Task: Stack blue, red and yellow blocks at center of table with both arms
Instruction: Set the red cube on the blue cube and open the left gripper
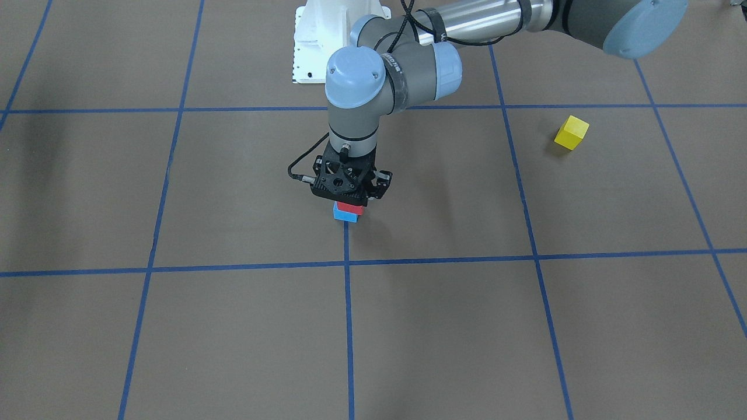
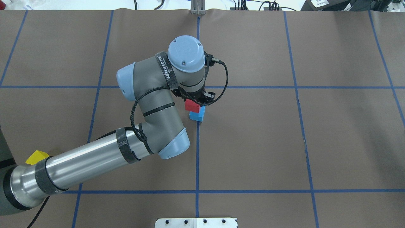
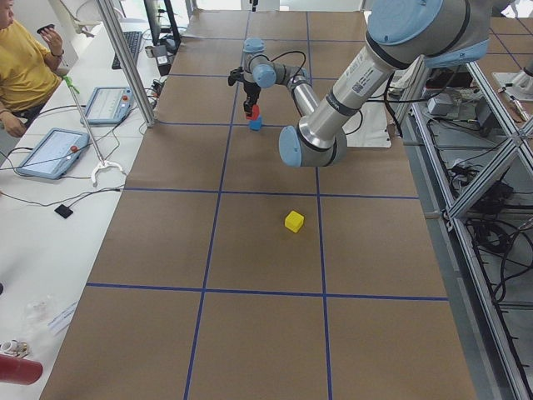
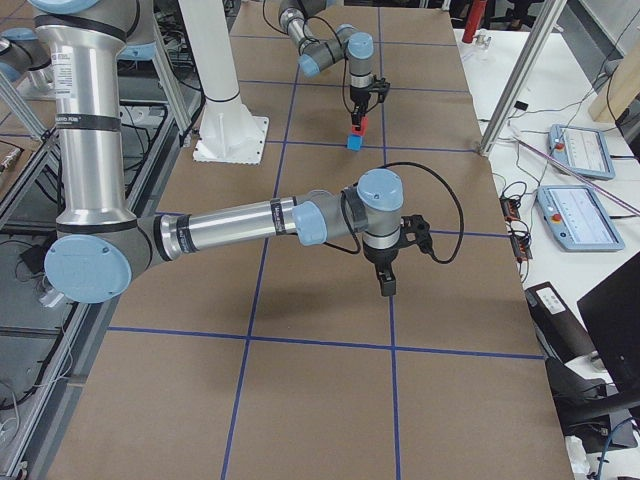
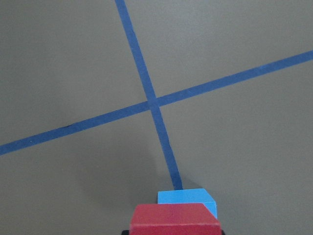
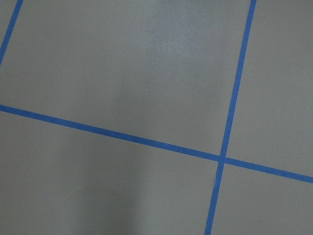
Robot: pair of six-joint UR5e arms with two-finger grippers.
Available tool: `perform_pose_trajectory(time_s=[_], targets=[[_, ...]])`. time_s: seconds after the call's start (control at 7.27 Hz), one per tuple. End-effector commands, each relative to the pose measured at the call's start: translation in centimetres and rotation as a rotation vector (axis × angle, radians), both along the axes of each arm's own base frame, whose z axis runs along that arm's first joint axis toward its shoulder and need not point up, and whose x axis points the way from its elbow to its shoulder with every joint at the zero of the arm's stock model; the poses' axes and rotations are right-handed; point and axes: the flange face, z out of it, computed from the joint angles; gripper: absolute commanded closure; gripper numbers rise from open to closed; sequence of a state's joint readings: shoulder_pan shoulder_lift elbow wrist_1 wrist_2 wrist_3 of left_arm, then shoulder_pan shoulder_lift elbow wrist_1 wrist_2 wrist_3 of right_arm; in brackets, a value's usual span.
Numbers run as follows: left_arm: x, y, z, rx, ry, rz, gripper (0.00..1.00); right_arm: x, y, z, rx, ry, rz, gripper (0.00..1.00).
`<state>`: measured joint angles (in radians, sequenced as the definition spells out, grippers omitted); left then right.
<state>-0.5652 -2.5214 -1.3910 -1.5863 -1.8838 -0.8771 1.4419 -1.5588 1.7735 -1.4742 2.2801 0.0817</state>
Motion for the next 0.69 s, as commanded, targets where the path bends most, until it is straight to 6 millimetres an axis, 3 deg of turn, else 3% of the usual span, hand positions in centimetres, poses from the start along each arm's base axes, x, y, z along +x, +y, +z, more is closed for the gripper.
perform_pose_trajectory(time_s=[0.0,0.14,0.28,0.55], targets=[[0.31,0.28,-0.19,0.003,0.003,0.006,0.53,-0.01,-0.02,0.07,-0.002,-0.001,0.001,0.00],[0.39,0.37,-0.21,0.003,0.004,0.007,0.15,-0.01,-0.02,0.07,-0.001,-0.001,-0.001,0.00],[0.51,0.57,-0.06,0.008,0.016,0.008,0.00,-0.01,-0.02,0.14,-0.004,-0.001,0.001,0.00],[0.11,0.68,-0.60,0.002,0.034,-0.007,0.00,0.01,0.03,0.23,-0.004,0.001,0.000,0.00]])
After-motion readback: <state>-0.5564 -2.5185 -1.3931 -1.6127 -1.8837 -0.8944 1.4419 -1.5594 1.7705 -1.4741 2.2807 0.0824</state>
